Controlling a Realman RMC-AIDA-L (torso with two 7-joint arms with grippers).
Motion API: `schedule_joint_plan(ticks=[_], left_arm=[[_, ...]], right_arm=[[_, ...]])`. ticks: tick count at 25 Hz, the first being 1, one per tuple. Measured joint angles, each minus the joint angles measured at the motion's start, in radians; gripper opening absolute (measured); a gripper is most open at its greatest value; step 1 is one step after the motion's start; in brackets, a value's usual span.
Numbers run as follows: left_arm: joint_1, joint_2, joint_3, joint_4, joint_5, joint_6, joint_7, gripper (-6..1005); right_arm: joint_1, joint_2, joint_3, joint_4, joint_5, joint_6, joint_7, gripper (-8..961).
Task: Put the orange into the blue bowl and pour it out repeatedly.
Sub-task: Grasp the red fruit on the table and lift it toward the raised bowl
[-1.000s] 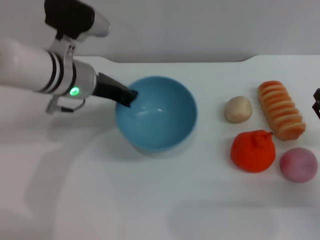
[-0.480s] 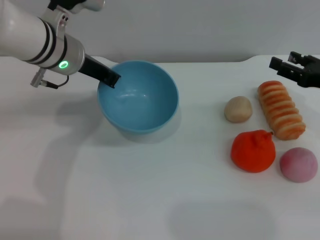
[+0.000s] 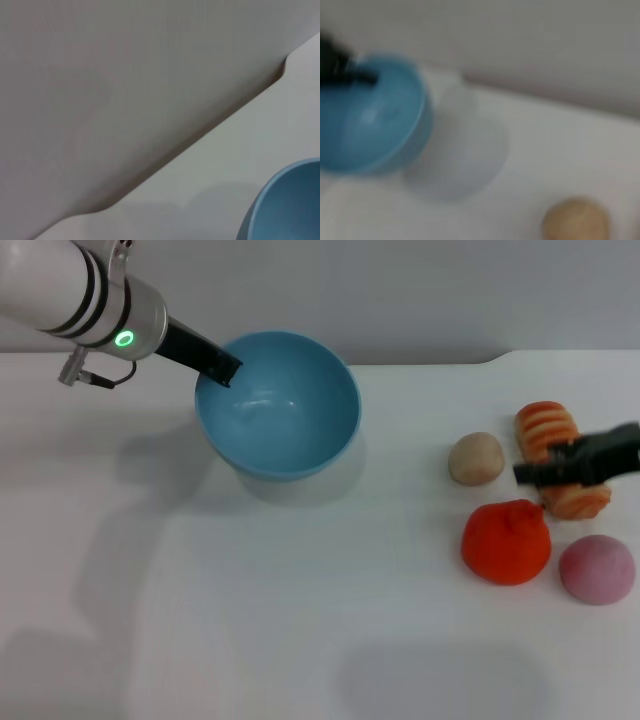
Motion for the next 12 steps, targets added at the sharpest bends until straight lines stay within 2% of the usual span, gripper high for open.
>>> schedule_joint_plan(ticks=[4,12], left_arm=[[-0.004,-0.002,-0.003,0.002,0.026,-0.003,0.001,-2],[-0.006,-0.006,-0.001,0.002,0.030,-0.009,0.001,-1]], right_arm=[[-0.004,0.003,0.011,-0.013,-0.021,-0.090,0.022,695],[-0.018,0.005,0.002,0.072,-0.048,-0.051,0.033,694]])
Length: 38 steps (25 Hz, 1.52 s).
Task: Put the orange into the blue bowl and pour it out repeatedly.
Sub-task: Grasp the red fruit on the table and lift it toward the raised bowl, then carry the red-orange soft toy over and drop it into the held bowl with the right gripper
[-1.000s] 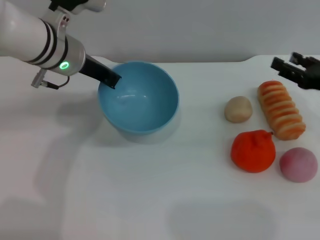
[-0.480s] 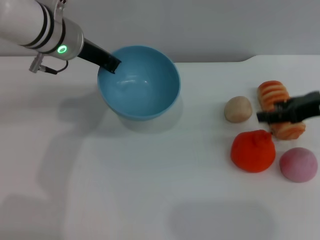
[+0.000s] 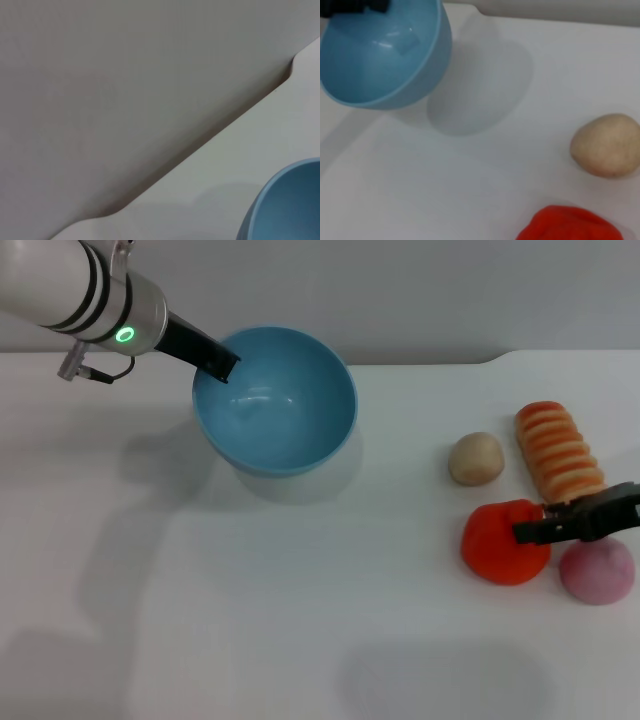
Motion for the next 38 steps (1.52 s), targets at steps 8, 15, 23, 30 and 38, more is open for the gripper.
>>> schedule_joint_plan(ticks=[8,15,23,30,38], left_arm=[[0.003,-0.002,0.009,0.000,-0.002,-0.002,0.000,-2],[0.005,-0.003,0.009,0.000,-0.003,-0.002,0.000,-1],[0.005,-0.004,0.009,0.000,-0.005,-0.005,0.000,-1],[0.005,-0.004,0.023,0.003,-0.005,0.002,0.000,-2],[-0.029,-0.006,0.068,0.021,-0.015,0.085,-0.004,-2]], right_arm=[[0.021,0.002,-0.006,0.087,0.008,0.072,-0.047,610],[0.024,0.002,-0.019,0.102,0.012,0.076,-0.080,511],[0.022,0.002,-0.021,0.094,0.018,0.069,-0.085,216],[0.005,-0.002,-0.019,0.014,0.149,0.018,-0.149,119],[0.034,-0.002,-0.019,-0.182,0.348,-0.115,-0.147,55]])
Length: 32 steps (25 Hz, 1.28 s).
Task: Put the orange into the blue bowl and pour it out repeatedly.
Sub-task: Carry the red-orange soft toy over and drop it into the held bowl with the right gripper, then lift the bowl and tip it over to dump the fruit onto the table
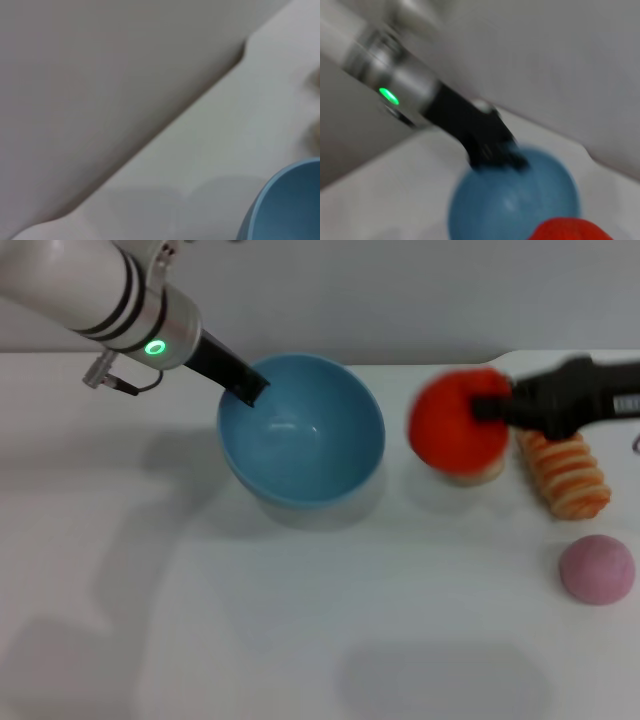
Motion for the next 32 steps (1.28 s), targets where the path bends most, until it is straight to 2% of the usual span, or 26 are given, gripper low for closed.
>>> schedule_joint_plan(ticks=[6,12,17,24,29,32], left_arm=[[-0.024,-0.007,0.038,0.000,-0.016,0.036,-0.006,-2],[-0.017,-0.007,0.057,0.000,-0.065,0.030,-0.002,-2],[-0.011,-0.005,0.059,-0.001,-0.069,0.029,-0.003,-2],[0.000,-0.003,0.055,-0.005,-0.069,0.020,0.001,-2],[0.002,-0.002,0.059,-0.010,-0.069,0.006,0.001,-2],[0.004,-0.002,0.059,-0.013,-0.069,-0.005,0.001,-2]], right_arm=[[0.018,0.003,-0.073,-0.023,0.150,0.000,-0.013,27],[0.097,-0.001,-0.148,0.141,0.122,0.098,-0.015,26],[0.126,0.001,-0.153,0.197,0.096,0.134,-0.031,83],[0.127,0.002,-0.171,0.201,0.096,0.142,-0.036,163],[0.112,0.000,-0.139,0.211,0.113,0.154,-0.089,382],[0.091,0.000,-0.109,0.201,0.140,0.156,-0.116,393]])
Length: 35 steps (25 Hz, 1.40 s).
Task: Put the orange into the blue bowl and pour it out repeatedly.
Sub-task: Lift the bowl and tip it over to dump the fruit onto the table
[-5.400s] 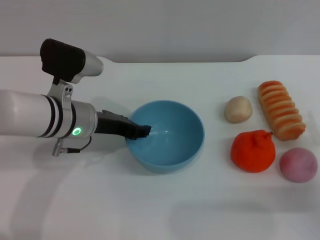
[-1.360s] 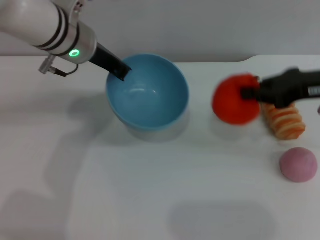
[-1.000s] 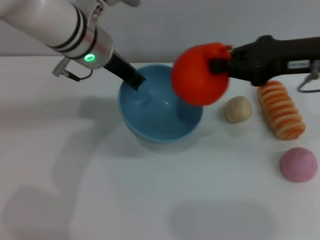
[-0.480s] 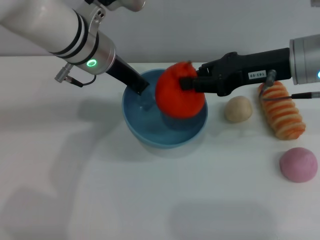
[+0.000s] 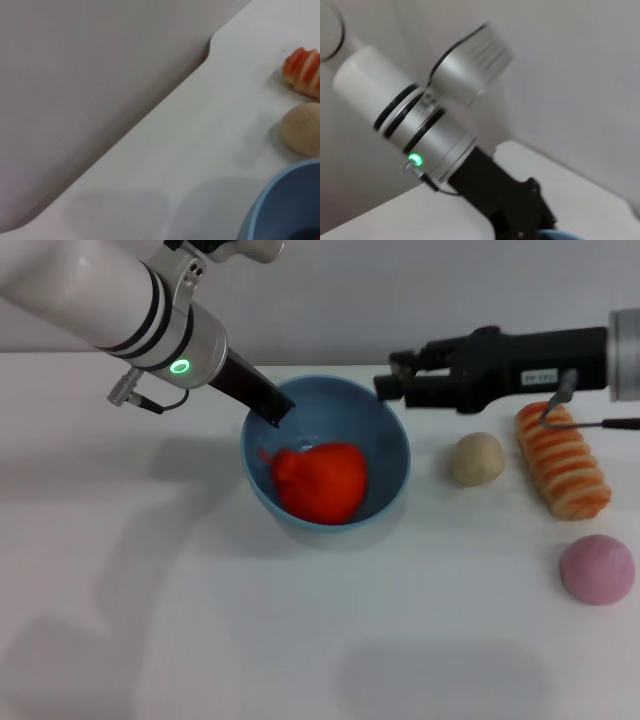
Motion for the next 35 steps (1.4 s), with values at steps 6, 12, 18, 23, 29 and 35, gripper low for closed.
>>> schedule_joint_plan(ticks=[6,12,18,23,29,35], left_arm=[[0.015,0.001,0.017,0.014,0.008,-0.055,0.004,-1],[0.034,0.003,0.089,0.056,0.042,-0.149,0.044,-1],[0.038,0.002,0.209,0.088,0.139,-0.260,0.048,-1],[0.095,-0.004,0.418,0.206,0.320,-0.401,0.044,-1],[0.216,0.001,0.506,0.348,0.344,-0.565,0.170,-1],[0.395,-0.001,0.624,0.413,0.345,-0.848,0.497,-1]], right_arm=[[-0.095,0.004,0.109,0.000,0.130,0.104,-0.210,416],[-0.213,0.005,0.162,0.165,0.369,0.227,-0.556,424],[-0.276,0.004,0.202,0.391,0.546,0.279,-0.802,424],[-0.287,0.000,0.273,0.488,0.567,0.275,-0.820,424],[-0.299,0.002,0.288,0.498,0.569,0.268,-0.820,424],[-0.295,0.002,0.287,0.514,0.570,0.268,-0.819,425]])
